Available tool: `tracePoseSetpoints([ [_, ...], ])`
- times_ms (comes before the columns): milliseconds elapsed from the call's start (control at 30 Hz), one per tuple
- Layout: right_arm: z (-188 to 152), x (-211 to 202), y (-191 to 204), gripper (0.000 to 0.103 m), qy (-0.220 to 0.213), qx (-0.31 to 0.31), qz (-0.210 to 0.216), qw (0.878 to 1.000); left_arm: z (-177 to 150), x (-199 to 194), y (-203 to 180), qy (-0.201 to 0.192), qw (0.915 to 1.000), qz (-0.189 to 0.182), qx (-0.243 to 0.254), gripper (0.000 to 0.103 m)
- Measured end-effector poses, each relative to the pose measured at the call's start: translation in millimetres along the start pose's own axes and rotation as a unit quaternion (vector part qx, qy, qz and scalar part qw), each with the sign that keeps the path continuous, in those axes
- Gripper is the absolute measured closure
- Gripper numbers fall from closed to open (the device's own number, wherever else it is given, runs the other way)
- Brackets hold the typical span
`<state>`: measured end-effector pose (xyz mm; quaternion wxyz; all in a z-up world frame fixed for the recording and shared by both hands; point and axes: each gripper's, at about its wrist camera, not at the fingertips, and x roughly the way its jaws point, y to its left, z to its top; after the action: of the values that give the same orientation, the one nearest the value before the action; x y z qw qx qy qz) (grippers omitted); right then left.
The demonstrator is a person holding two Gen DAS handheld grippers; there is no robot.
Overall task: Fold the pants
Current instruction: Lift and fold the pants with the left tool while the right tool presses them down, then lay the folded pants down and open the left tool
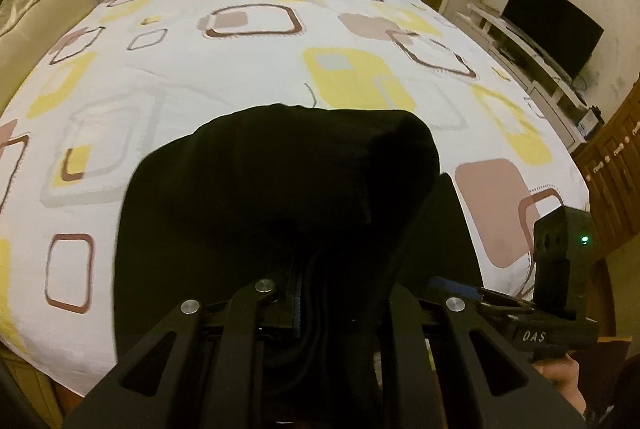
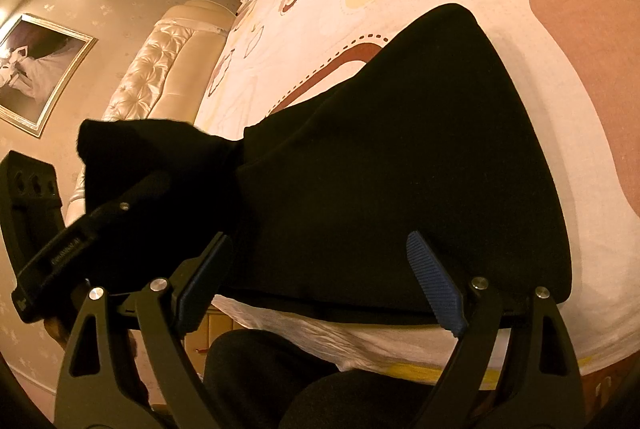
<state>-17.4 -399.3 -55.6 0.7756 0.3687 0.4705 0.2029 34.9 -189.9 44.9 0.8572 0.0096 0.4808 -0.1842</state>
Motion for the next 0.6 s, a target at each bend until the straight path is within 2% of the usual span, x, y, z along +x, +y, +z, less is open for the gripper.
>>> tracePoseSetpoints([
  [133,0.7,0.3,-0.4,0.014,-0.001,0.001,0.004,1.000,-4.9,16.1,-18.2,0.005,0.9997,0.013,0.022,0.089],
  [300,3.0,-5.7,-6.1,0.014,-0.006,0.020,0.010,1.000,-10.3,33.0,-28.7,0.021,0.9994,0.012,0.025,0.089],
  [600,11.7,-34.2,-21.4,0.014,-0.053,0.060,-0.011,0.997,-18.0,52.3,-37.4,0.023,0.9986,0.035,0.032,0.089],
])
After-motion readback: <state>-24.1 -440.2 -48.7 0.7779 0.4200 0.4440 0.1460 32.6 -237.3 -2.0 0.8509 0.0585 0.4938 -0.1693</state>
